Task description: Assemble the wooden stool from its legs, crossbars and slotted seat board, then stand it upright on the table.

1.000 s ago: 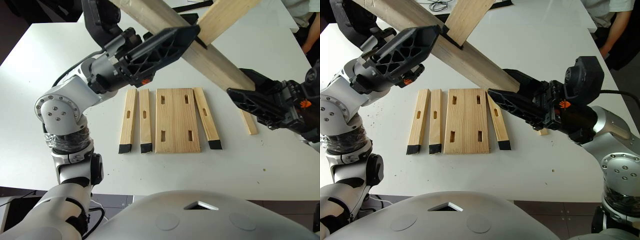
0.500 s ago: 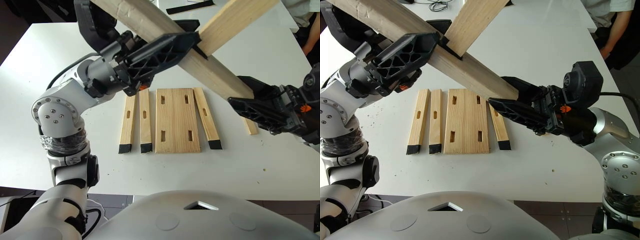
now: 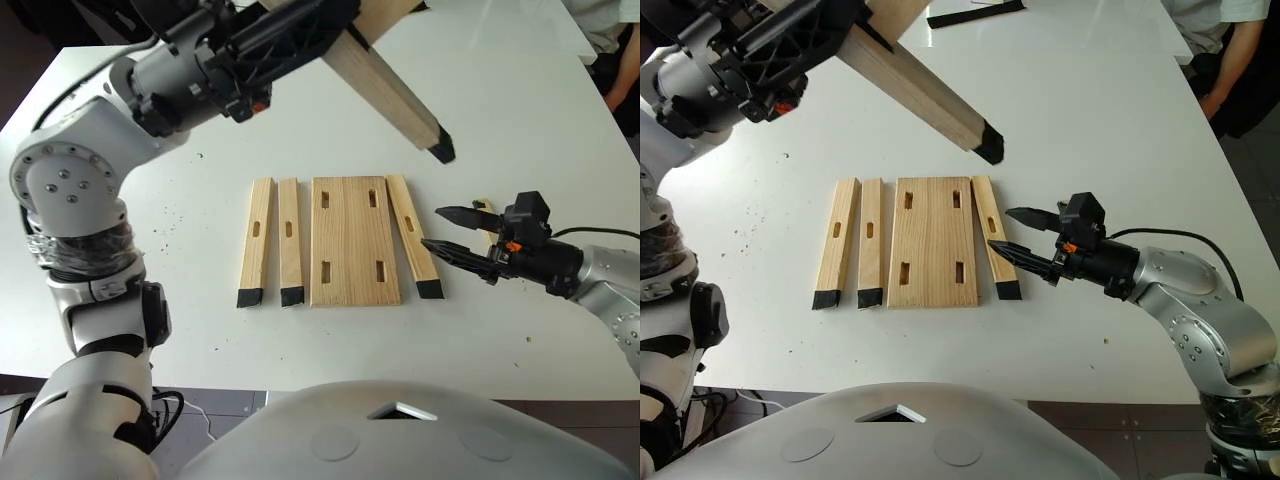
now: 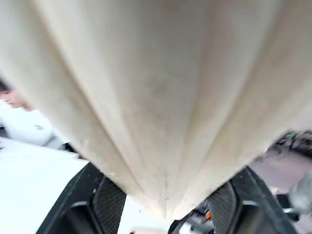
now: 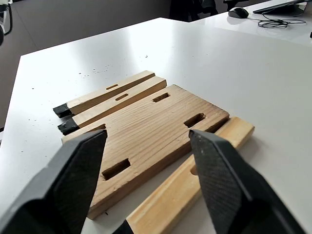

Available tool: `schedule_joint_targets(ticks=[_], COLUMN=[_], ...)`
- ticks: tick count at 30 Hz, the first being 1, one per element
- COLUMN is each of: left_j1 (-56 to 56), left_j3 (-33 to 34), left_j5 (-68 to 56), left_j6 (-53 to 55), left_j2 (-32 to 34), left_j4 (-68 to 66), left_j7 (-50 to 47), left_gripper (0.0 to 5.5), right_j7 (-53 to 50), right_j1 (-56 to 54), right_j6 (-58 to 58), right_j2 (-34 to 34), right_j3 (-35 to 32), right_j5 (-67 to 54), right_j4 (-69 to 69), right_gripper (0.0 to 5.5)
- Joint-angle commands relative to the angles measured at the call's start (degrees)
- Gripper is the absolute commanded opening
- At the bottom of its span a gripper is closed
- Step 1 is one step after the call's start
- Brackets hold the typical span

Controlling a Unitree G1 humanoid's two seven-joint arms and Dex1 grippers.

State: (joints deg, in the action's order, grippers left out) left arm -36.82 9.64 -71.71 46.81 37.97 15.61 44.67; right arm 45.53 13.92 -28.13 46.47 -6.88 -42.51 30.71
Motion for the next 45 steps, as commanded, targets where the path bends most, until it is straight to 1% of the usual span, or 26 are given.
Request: schedule_joint_targets(ticks=[1, 4, 6, 13, 18, 22, 35, 45], left_j1=[8.0, 15.8, 19.4, 26.7, 30.5, 32.1, 31.5, 32.9], left_j3=[-2.9, -1.7, -1.0, -2.3, -2.8, -4.0, -2.6, -5.9], left_j5=[12.4, 16.8, 18.2, 22.0, 25.5, 28.6, 25.6, 29.8], left_j6=[-4.3, -6.7, -7.7, -11.5, -14.9, -17.6, -15.2, -18.0], left_j2=[10.4, 15.0, 16.2, 13.5, 12.8, 12.1, 11.9, 11.1], left_j4=[4.7, 8.4, 10.0, 13.5, 13.3, 12.6, 14.2, 14.2], left_j7=[13.4, 20.3, 22.6, 22.0, 23.0, 23.2, 22.7, 23.1], left_gripper=[2.1, 2.1, 2.1, 2.1, 2.1, 2.1, 2.1, 2.1], right_j7=[0.0, -0.3, -0.6, -1.2, -0.8, -0.9, -1.2, -1.4], right_j1=[3.8, 7.6, 9.2, 8.9, 8.0, 7.8, 8.5, 8.0], right_j6=[2.8, 3.4, 3.6, 2.8, 2.0, 1.7, 1.5, 1.9], right_j2=[-0.9, -1.8, -2.2, -2.9, -2.4, -2.5, -3.6, -4.2], right_j3=[-3.3, -6.3, -7.5, -6.7, -7.2, -6.8, -6.5, -5.4], right_j5=[3.6, 4.0, 4.3, 5.5, 5.2, 5.9, 7.2, 8.2], right_j4=[-1.4, 0.5, 1.6, 3.4, 3.9, 4.1, 5.1, 4.6], right_gripper=[3.11, 3.11, 3.11, 3.11, 3.11, 3.11, 3.11, 3.11])
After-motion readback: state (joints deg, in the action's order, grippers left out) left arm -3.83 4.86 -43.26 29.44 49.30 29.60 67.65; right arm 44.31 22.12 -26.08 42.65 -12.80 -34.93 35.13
